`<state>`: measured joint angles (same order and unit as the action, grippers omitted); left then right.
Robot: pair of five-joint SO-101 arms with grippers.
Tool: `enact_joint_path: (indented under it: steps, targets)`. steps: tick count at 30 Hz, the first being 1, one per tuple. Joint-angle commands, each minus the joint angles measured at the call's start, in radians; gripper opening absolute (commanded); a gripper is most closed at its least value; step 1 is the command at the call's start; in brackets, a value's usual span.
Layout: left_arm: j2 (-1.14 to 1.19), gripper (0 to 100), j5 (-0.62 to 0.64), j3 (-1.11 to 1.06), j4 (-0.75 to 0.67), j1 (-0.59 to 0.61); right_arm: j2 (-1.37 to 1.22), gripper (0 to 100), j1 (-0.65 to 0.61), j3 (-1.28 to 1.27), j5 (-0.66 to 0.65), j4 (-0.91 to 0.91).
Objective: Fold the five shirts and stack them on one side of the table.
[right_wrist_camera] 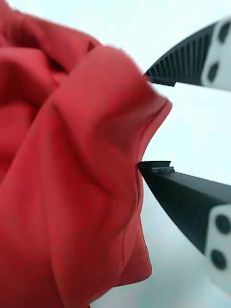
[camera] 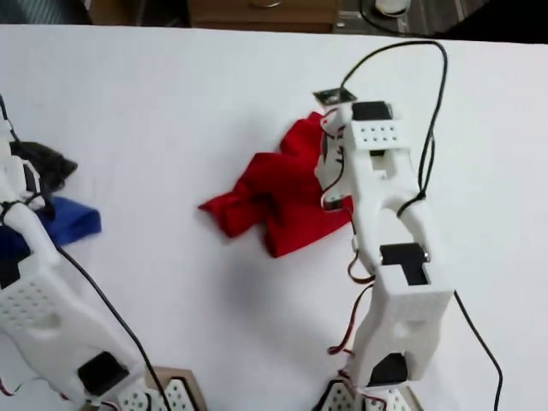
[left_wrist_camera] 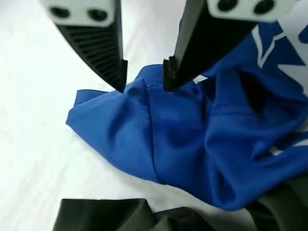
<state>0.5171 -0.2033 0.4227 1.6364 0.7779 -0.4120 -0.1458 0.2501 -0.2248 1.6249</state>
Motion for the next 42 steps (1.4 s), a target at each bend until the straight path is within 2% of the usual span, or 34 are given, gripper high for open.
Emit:
enact_joint_path:
  steps: [1, 12, 18, 24, 42]
  targets:
    - [-0.006, 15, -0.003, 0.044, -0.011, -0.011, 0.01, 25.5, 0.036, 0.074, 0.002, 0.041]
    - [-0.006, 15, 0.0, 0.044, -0.021, -0.011, 0.004, 25.3, 0.004, 0.044, 0.0, 0.03]
    - [-0.006, 15, -0.002, 0.044, -0.021, -0.008, 0.001, 13.7, -0.002, 0.046, 0.0, 0.008]
    - [-0.006, 15, -0.002, 0.044, -0.021, -0.008, 0.004, 18.0, 0.004, 0.038, 0.0, 0.05]
    - [-0.012, 15, 0.0, 0.045, -0.021, -0.011, 0.008, 18.0, 0.042, -0.031, -0.009, -0.005]
